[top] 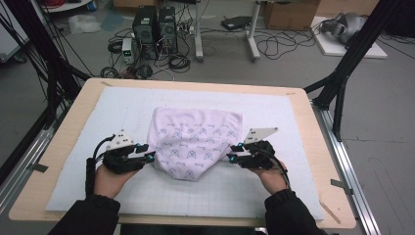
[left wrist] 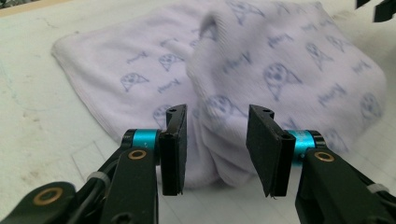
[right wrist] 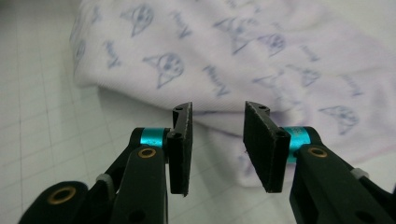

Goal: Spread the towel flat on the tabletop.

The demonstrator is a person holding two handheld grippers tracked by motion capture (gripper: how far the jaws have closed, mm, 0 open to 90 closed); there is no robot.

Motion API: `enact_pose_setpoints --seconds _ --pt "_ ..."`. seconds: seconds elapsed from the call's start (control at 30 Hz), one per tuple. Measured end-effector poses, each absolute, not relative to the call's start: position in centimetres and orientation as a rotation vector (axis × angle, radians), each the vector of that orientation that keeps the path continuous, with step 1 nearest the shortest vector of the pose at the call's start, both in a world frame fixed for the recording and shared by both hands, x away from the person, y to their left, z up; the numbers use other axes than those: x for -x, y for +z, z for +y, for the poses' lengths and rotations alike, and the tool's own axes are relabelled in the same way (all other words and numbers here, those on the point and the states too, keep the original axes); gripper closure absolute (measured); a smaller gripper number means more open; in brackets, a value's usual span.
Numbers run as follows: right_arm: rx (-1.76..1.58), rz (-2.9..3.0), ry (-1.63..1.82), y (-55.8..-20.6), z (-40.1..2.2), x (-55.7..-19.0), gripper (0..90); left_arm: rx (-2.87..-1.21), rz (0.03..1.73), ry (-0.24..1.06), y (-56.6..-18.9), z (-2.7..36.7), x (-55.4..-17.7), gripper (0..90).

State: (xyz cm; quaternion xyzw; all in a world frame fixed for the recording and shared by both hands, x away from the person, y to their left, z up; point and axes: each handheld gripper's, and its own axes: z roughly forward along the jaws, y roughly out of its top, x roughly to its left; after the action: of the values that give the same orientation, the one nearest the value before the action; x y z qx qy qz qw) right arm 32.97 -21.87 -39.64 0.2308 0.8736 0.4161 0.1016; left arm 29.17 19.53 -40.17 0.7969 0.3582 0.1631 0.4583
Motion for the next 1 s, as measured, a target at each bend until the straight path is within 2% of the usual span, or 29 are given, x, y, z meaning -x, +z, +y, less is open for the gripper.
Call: enact_pose_setpoints --seconds 0.23,0.3,0.4,0.43,0.47,0.53,0.57,1.0 --pt "-0.705 2.614 1.191 -42.6 -19.3 -34.1 55.5 -2.048 0.847 0.348 -42.3 16.6 -30.8 58.7" --pt "-0.697 2.602 1.208 -43.0 -18.4 -34.5 54.9 -2.056 0.847 0.347 -42.9 15.5 -31.7 63.6" --pt "-0.690 2.576 1.186 -43.6 -17.4 -35.0 60.1 -2.058 0.842 0.337 -43.4 14.6 -32.4 77.9" --pt "-0.711 2.561 1.199 -43.7 -17.4 -35.4 70.5 -2.054 0.851 0.326 -43.5 14.6 -32.5 82.3" --pt "-0.711 2.561 1.199 -43.7 -17.4 -35.4 70.5 -2.058 0.849 0.322 -43.5 14.7 -32.5 82.3" --pt "-0.723 2.578 1.206 -43.7 -17.6 -35.5 80.0 -2.059 0.843 0.327 -43.1 15.0 -32.2 83.3" --pt "-0.728 2.592 1.223 -43.5 -17.9 -35.5 81.9 -2.057 0.844 0.327 -42.8 15.3 -31.9 83.5" --pt "-0.599 2.608 1.329 -38.0 -22.1 -30.9 85.4 -1.983 0.759 0.379 -37.6 18.1 -27.4 84.3"
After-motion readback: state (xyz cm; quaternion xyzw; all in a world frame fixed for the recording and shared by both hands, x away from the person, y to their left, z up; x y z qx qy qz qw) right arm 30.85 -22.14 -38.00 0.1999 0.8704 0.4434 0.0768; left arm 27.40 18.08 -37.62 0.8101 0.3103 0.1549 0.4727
